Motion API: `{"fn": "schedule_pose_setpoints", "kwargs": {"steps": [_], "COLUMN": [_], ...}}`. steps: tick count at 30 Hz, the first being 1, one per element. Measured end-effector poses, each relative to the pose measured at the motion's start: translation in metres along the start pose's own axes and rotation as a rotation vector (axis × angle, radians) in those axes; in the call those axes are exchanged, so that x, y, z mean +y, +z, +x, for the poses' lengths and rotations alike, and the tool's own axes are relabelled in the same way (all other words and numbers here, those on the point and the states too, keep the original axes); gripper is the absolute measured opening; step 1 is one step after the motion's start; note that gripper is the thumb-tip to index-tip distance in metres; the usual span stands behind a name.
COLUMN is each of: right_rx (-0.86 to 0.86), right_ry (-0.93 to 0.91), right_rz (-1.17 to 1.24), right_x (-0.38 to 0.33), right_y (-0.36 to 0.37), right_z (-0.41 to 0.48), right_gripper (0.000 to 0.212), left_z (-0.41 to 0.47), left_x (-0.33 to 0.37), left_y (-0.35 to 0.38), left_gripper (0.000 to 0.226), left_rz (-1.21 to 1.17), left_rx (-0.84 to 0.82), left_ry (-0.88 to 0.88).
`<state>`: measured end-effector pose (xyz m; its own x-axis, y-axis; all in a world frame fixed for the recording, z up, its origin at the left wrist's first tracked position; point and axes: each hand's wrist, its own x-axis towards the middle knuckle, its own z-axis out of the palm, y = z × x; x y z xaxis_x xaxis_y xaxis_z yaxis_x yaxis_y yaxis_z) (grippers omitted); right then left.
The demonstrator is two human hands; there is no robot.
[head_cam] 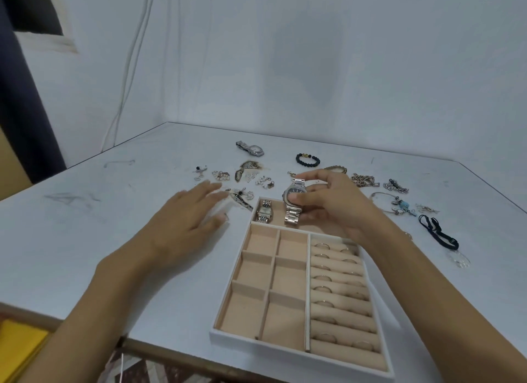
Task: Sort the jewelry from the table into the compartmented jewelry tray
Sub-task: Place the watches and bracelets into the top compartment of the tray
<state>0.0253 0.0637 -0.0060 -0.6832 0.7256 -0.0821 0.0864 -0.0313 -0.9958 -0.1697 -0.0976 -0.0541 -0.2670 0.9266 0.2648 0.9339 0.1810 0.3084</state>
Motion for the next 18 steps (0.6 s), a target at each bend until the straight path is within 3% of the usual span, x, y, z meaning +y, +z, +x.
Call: {"fn": "schedule_pose_setpoints", "kwargs": {"steps": [3,5,10,13,18], "right_rx": [-0.012,-0.002,0.042,0.037,0.050], "right_ry": [0.006,0.024,0.026,0.018,-0.005], "right_rz": [-0.008,-0.051,-0.089,-0.026,-0.093], "right_x": [0.002,0.004,0.007,0.009,0.012], "right_y": [0.006,0.009,0.016,0.018,0.017], "right_z": [-0.004,-0.003,-0.002,0.001,0.003], "right_gripper": [0.041,0.041,0.039,0.039,0.038], "left_z": [-0.011,-0.013,-0.014,-0.013,-0.014], "left_x": [0.008,0.012,0.015,0.014,0.014], "left_y": [0.009,0.012,0.010,0.010,0.010], "left_gripper": [0.090,0.075,0.070,0.052,0.051], "left_rz": [0.091,0.103,0.079,0.078,0.032], "left_rx": [-0.177,-0.235,-0.236,-0.224,-0.218], "left_ry": [-0.043,-0.083,-0.097,-0.100,-0.100]}}
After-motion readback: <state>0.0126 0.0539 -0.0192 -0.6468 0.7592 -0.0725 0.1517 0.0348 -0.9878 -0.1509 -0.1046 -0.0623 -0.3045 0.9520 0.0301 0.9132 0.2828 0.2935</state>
